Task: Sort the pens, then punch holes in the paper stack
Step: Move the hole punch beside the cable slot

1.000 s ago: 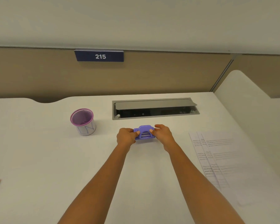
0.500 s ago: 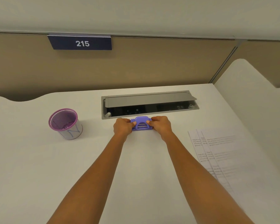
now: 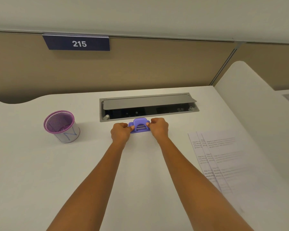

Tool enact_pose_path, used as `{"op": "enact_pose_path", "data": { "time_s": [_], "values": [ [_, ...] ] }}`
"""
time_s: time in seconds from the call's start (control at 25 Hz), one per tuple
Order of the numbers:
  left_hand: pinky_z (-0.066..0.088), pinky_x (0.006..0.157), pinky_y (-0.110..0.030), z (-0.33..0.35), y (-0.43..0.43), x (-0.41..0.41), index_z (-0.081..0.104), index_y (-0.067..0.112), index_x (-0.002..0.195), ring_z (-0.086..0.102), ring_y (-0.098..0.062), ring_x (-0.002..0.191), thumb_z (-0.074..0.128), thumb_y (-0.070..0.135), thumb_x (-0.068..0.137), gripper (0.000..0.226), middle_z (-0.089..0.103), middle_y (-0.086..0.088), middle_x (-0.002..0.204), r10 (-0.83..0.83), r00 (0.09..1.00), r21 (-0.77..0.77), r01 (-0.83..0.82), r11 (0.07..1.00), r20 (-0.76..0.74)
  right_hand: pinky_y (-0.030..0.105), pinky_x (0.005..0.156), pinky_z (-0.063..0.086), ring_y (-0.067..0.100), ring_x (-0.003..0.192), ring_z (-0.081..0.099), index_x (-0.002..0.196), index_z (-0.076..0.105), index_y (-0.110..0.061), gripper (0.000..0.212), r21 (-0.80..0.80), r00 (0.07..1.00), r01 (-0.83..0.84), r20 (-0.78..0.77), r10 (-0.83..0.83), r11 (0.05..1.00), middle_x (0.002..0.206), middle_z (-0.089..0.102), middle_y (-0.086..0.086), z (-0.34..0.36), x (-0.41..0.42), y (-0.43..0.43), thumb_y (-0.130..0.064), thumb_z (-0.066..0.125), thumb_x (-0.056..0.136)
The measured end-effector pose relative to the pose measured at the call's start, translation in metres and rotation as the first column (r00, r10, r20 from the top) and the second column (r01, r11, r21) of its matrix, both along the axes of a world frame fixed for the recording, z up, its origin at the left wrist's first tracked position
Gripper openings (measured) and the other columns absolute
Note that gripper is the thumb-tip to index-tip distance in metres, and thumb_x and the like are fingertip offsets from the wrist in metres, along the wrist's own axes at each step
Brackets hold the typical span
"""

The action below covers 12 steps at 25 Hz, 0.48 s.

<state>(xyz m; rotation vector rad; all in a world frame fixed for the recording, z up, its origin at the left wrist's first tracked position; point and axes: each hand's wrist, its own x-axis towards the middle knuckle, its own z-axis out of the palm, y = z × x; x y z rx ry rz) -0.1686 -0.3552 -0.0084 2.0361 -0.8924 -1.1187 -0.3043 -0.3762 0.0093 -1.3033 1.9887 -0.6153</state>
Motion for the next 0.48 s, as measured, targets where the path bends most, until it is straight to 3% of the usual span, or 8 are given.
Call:
{"op": "enact_pose_path", "data": {
  "time_s": [0.16, 0.28, 0.4, 0.48],
  "values": [
    [0.048, 0.087, -0.033, 0.009, 0.027, -0.011, 0.058, 0.010, 0.121, 0.062, -0.024, 0.101, 0.069, 0.024, 0.086, 0.039, 0.064, -0.011, 0.120, 0.143, 0.989, -0.138, -0.135, 0.981, 0.046, 0.034, 0.100, 0.046, 0.029, 0.117, 0.061, 0.127, 0.060, -0.006, 0.040, -0.063, 0.989, 0.117, 0.101, -0.111, 0.991, 0.129, 0.064, 0.014, 0.012, -0.033, 0.022, -0.020, 0.066, 0.091],
    [0.044, 0.077, -0.027, 0.015, 0.053, -0.033, 0.054, 0.012, 0.114, 0.056, -0.017, 0.088, 0.070, 0.020, 0.085, 0.035, 0.063, -0.009, 0.114, 0.185, 0.982, -0.211, -0.174, 0.962, 0.034, 0.032, 0.098, 0.046, 0.029, 0.117, 0.061, 0.126, 0.061, -0.008, 0.040, -0.082, 0.981, 0.187, 0.075, -0.181, 0.979, 0.127, 0.065, 0.013, 0.019, -0.092, 0.043, -0.019, 0.068, 0.089],
    [0.045, 0.080, -0.028, 0.018, 0.081, -0.069, 0.056, 0.011, 0.110, 0.058, -0.019, 0.092, 0.068, 0.023, 0.086, 0.029, 0.064, -0.008, 0.112, 0.111, 0.994, -0.190, -0.110, 0.976, -0.003, 0.038, 0.102, 0.043, 0.033, 0.122, 0.055, 0.129, 0.059, -0.006, 0.046, -0.084, 0.975, 0.195, -0.095, -0.203, 0.977, 0.129, 0.063, 0.016, 0.024, -0.169, 0.057, -0.025, 0.067, 0.088],
    [0.049, 0.089, -0.034, 0.019, 0.096, -0.098, 0.057, 0.011, 0.114, 0.060, -0.022, 0.101, 0.067, 0.029, 0.086, 0.034, 0.064, -0.006, 0.114, 0.023, 0.997, -0.124, -0.031, 0.992, -0.067, 0.045, 0.105, 0.037, 0.037, 0.131, 0.042, 0.134, 0.053, -0.007, 0.057, 0.015, 0.941, 0.209, -0.277, -0.196, 0.978, 0.135, 0.055, 0.019, 0.023, -0.227, 0.065, -0.036, 0.067, 0.086]
  ]
}}
